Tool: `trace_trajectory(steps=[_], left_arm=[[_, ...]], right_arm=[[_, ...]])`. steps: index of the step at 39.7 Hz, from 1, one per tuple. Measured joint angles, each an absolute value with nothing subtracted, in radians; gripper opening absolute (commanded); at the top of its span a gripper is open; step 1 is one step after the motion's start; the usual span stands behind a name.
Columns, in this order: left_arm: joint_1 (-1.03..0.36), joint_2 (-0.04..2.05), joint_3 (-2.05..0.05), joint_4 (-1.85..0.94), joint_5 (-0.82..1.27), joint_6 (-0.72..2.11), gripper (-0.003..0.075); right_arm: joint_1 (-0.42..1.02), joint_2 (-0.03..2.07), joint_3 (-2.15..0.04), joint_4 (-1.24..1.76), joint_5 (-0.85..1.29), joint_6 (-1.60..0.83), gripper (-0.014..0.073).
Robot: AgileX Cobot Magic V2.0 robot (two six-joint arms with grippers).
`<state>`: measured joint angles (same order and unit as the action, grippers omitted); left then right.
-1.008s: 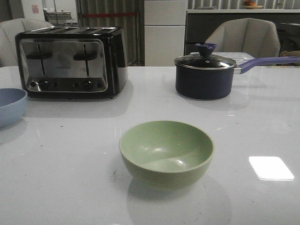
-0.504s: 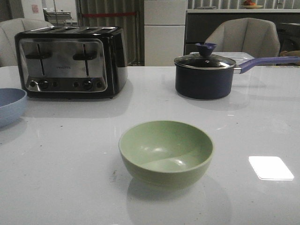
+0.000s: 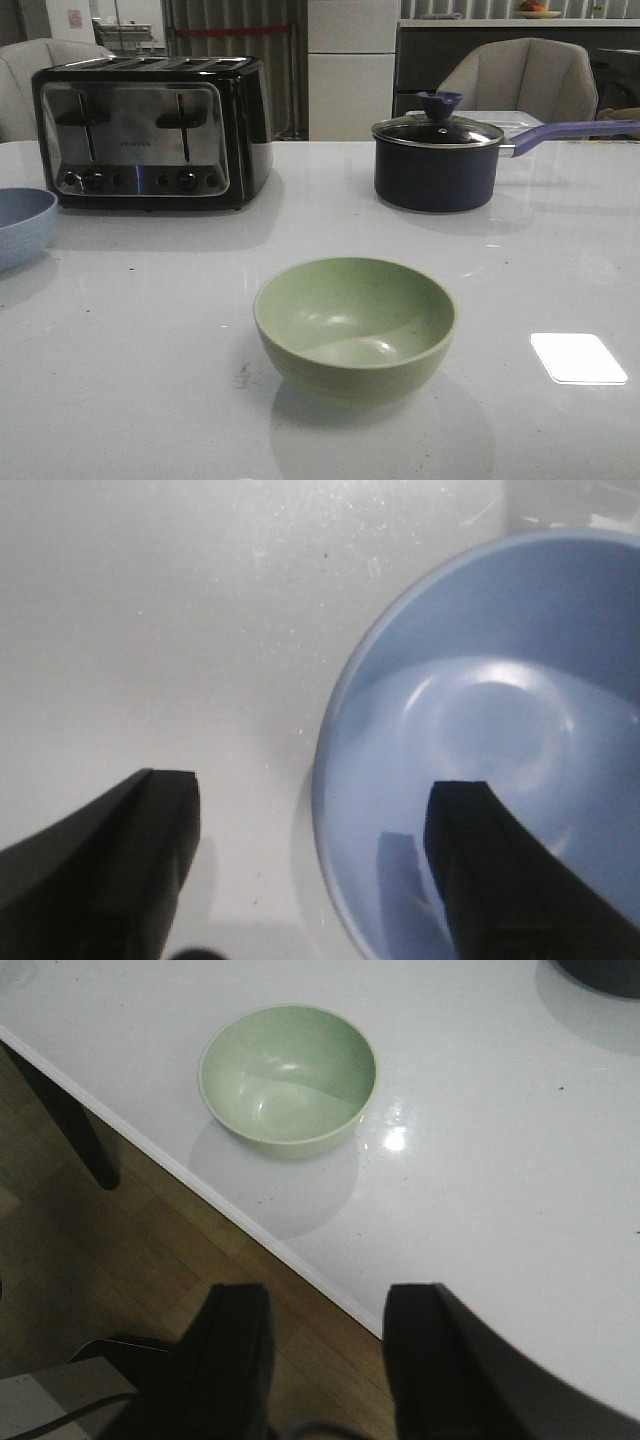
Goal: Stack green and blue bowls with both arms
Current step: 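Move the left gripper to the light blue bowl rim and grasp it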
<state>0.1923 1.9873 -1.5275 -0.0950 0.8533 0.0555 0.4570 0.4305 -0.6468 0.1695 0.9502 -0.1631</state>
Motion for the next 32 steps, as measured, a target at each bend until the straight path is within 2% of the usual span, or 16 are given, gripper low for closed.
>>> trace_trajectory(steps=[7, 16, 22, 28, 32], left_arm=[[0.192, 2.053, -1.576, -0.129, 0.853, 0.055, 0.0503], [0.192, 2.069, -1.586, -0.131, 0.853, 0.055, 0.0291], [0.192, 2.069, -1.587, -0.130, 0.856, 0.055, 0.0179], [0.192, 2.069, -1.588, -0.125, 0.858, 0.055, 0.0097], [0.192, 2.069, -1.588, -0.122, 0.860, 0.055, 0.0098]], right_arm=[[0.457, 0.430, -0.647, 0.170, 0.950, -0.165, 0.0394], [0.457, 0.430, -0.647, 0.170, 0.950, -0.165, 0.0394], [0.457, 0.430, -0.647, 0.170, 0.950, -0.165, 0.0394], [0.457, 0.430, -0.647, 0.170, 0.950, -0.165, 0.0394], [0.457, 0.430, -0.647, 0.170, 0.950, -0.165, 0.0394]])
